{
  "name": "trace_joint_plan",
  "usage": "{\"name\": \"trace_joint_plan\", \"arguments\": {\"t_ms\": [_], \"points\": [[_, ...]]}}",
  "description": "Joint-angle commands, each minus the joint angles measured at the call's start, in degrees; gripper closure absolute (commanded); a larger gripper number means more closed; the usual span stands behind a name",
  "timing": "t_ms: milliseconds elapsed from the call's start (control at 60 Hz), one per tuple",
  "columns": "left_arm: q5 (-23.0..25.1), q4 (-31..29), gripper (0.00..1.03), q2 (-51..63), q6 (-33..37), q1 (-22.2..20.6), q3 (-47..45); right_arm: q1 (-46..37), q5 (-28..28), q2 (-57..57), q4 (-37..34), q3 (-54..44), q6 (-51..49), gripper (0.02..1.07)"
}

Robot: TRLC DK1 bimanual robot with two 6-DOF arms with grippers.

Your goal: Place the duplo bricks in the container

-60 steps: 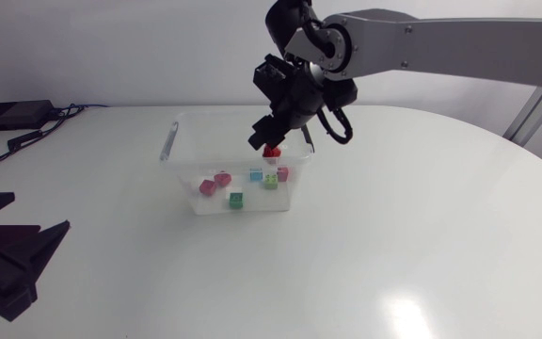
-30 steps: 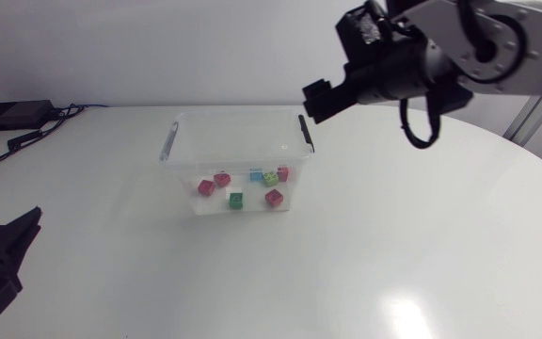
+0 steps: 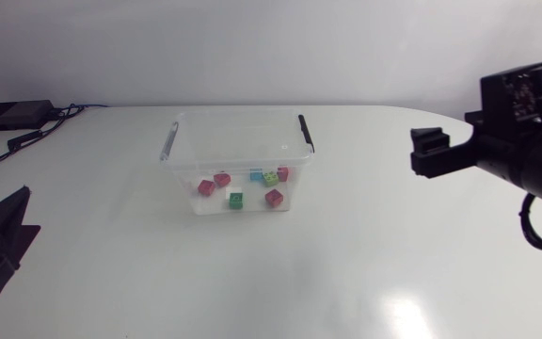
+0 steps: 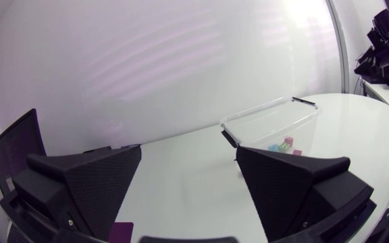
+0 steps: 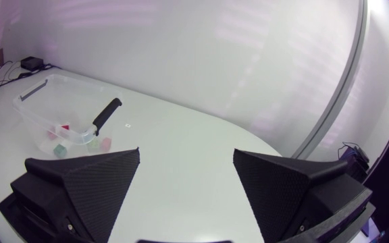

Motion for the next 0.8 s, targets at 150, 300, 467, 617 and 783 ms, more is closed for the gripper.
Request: {"name": "trace_joint_plan", "arguments": {"t_ms": [150, 300, 467, 617, 783], "points": [[0.0, 3.2, 0.05, -2.0, -2.0, 1.5, -3.7, -5.7, 1.0, -13.6, 0.2, -9.1, 0.4, 0.07], [0.0, 5.7, 0.05, -3.5, -2.9, 2.5, -5.6, -9.2, 1.5, -22.1, 0.9, -14.2, -1.4, 0.07], [-1.9, 9.6, 0.05, -3.7, -5.3, 0.2, -9.6, -11.2, -1.9, -26.6, 3.0, -19.1, 0.3, 0.07], [-3.7, 13.1, 0.05, -3.9, -7.6, -1.9, -13.3, -12.9, -5.0, -30.5, 4.9, -23.5, 1.9, 0.07], [-5.6, 16.9, 0.05, -4.2, -10.1, -4.2, -17.3, -14.8, -8.4, -34.8, 7.1, -28.3, 3.6, 0.07]]}}
